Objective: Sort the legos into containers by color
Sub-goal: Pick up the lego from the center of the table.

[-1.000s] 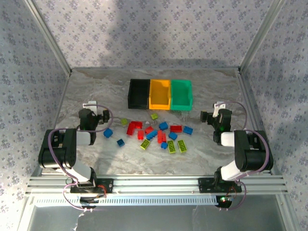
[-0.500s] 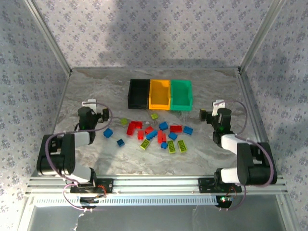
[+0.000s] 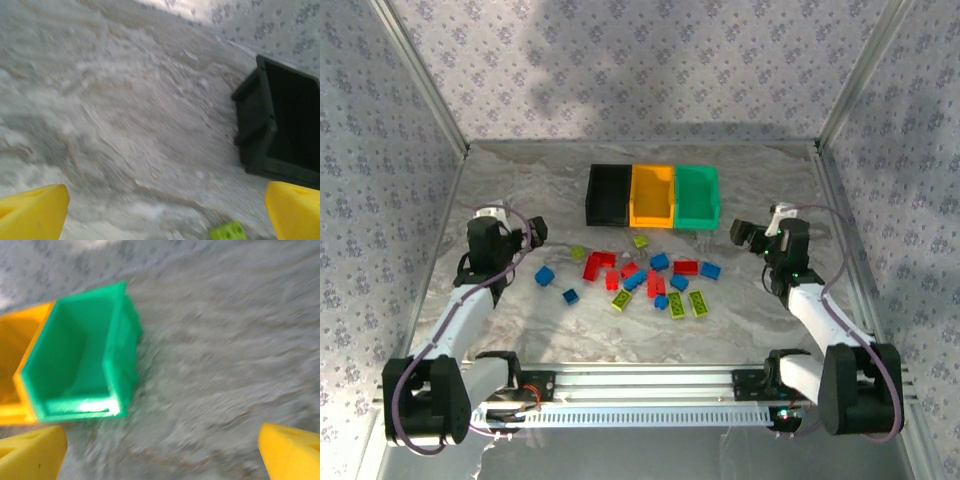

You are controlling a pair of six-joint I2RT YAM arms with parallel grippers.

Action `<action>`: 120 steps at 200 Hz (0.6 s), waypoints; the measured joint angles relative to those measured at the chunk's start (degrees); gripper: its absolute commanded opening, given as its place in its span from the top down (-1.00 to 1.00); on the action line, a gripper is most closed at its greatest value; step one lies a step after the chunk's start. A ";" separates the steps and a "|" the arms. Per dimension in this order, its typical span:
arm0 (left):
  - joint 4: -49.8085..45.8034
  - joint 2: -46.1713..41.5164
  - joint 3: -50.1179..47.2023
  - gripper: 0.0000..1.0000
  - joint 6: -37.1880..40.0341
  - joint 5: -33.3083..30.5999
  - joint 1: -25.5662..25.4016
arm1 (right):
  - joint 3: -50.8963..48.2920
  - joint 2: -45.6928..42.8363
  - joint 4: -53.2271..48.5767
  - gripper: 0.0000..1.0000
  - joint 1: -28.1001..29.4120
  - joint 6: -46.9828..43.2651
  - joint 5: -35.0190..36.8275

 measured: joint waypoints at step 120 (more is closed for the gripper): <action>-21.49 5.14 2.32 -0.75 -14.69 5.77 -27.61 | 3.54 9.73 -4.04 -1.00 20.17 -0.48 13.94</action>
